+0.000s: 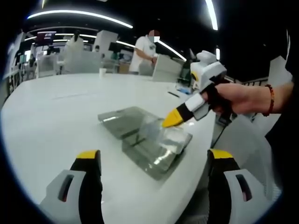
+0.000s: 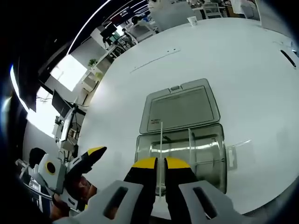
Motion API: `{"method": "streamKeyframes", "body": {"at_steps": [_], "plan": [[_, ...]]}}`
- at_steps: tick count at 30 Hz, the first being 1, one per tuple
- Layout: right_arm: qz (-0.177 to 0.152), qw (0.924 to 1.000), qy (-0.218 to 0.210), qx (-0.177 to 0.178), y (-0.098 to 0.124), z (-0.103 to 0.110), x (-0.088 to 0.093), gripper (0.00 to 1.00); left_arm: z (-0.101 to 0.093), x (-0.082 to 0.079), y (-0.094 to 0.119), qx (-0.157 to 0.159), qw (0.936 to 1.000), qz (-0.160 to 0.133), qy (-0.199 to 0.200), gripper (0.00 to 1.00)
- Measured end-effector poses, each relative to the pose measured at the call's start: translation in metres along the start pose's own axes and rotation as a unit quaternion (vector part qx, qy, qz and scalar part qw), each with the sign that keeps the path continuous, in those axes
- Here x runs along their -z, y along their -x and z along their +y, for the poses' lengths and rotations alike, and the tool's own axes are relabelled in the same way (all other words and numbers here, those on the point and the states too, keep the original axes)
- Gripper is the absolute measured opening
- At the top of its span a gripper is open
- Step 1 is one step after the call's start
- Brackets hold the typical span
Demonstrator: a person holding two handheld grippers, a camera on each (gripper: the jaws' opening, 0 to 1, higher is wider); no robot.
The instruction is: Insert the divider into the dual guide fixture by aligning both edges with the guide slots and pushing it downward to the bottom, including one-sided entry, uneven engagement, binding, and posture correction.
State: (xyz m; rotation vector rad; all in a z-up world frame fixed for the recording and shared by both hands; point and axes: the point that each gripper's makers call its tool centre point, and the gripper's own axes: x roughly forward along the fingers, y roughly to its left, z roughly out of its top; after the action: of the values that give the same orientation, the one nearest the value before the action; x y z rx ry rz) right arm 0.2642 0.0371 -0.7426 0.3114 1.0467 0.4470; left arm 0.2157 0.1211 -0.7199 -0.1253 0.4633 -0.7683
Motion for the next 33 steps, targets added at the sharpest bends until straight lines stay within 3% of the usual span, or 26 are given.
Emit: {"method": "streamKeyframes", "body": {"at_steps": [13,33], "plan": [[-0.021,0.9997,-0.003,0.015,0.0006,-0.0038,0.0016,0.00,-0.0012,-0.0014,-0.0021,0.007,1.0000,0.001,-0.002,0.93],[-0.021,0.9997,0.009,0.010,-0.0073,0.0010,0.0024,0.00,0.0012,0.0000,0.0006,0.004,1.0000,0.001,0.004,0.92]]}}
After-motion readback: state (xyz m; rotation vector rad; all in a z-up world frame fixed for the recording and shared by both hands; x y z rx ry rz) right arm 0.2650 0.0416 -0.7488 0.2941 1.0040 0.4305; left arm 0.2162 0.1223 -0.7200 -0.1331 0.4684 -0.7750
